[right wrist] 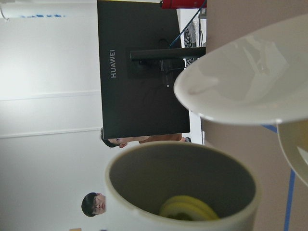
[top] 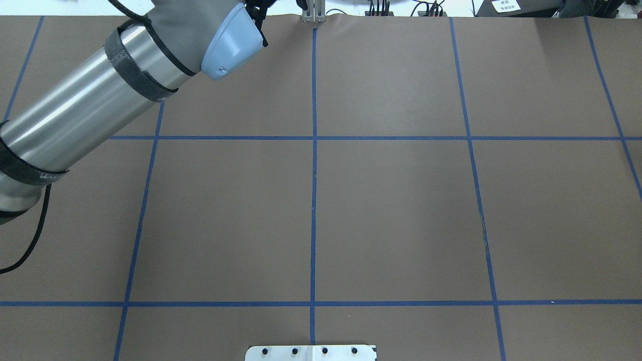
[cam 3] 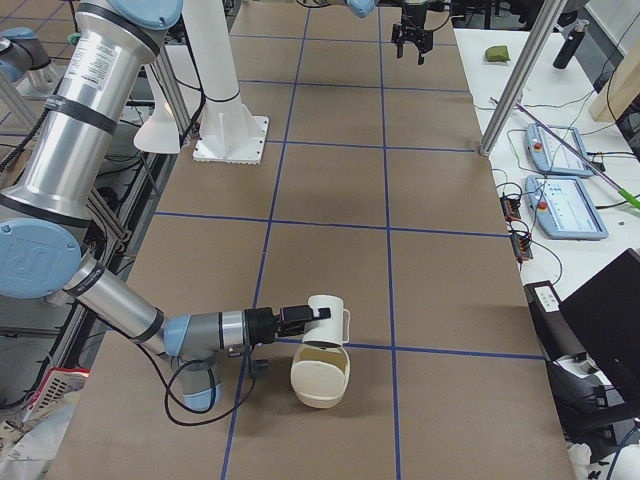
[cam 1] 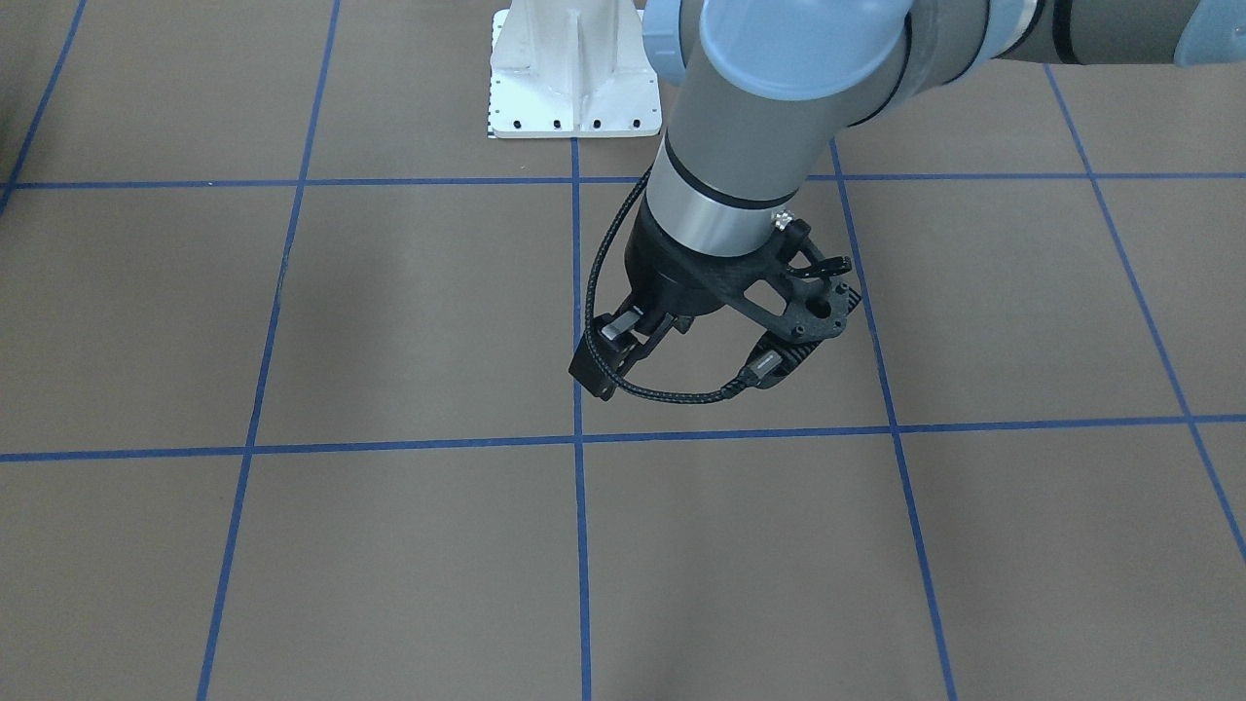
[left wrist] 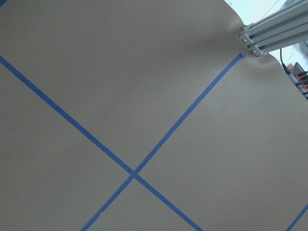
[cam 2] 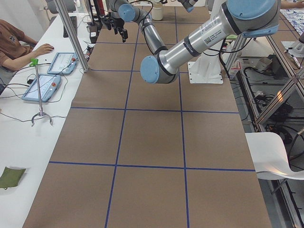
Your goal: Left arm hands cup to right arm to dump lemon
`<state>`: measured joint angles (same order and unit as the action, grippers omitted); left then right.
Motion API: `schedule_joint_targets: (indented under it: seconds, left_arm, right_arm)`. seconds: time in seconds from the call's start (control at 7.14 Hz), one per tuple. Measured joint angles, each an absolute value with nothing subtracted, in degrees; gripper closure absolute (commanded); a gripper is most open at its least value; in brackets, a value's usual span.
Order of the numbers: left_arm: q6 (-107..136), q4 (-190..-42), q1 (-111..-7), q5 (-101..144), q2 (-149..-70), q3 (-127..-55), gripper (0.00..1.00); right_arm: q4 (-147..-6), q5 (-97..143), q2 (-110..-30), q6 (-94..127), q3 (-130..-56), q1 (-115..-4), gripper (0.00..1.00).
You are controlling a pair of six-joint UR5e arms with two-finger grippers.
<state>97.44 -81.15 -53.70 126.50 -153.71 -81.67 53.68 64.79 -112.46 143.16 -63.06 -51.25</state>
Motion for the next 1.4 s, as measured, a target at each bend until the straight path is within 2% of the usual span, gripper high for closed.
schedule_joint_targets:
  seconds: [0.56, 1.4]
  left_arm:
    - [91.1, -71.9, -53.9, 122.8, -158.1, -81.8, 0.0]
    - [90.7, -71.2, -53.5, 121.3, -158.3, -82.1, 0.0]
  right_arm:
    - [57.5, 64.8, -112.0, 160.9, -60.7, -51.8, 0.71]
    - [60.2, 65.8, -111.6, 173.6, -59.9, -53.3, 0.66]
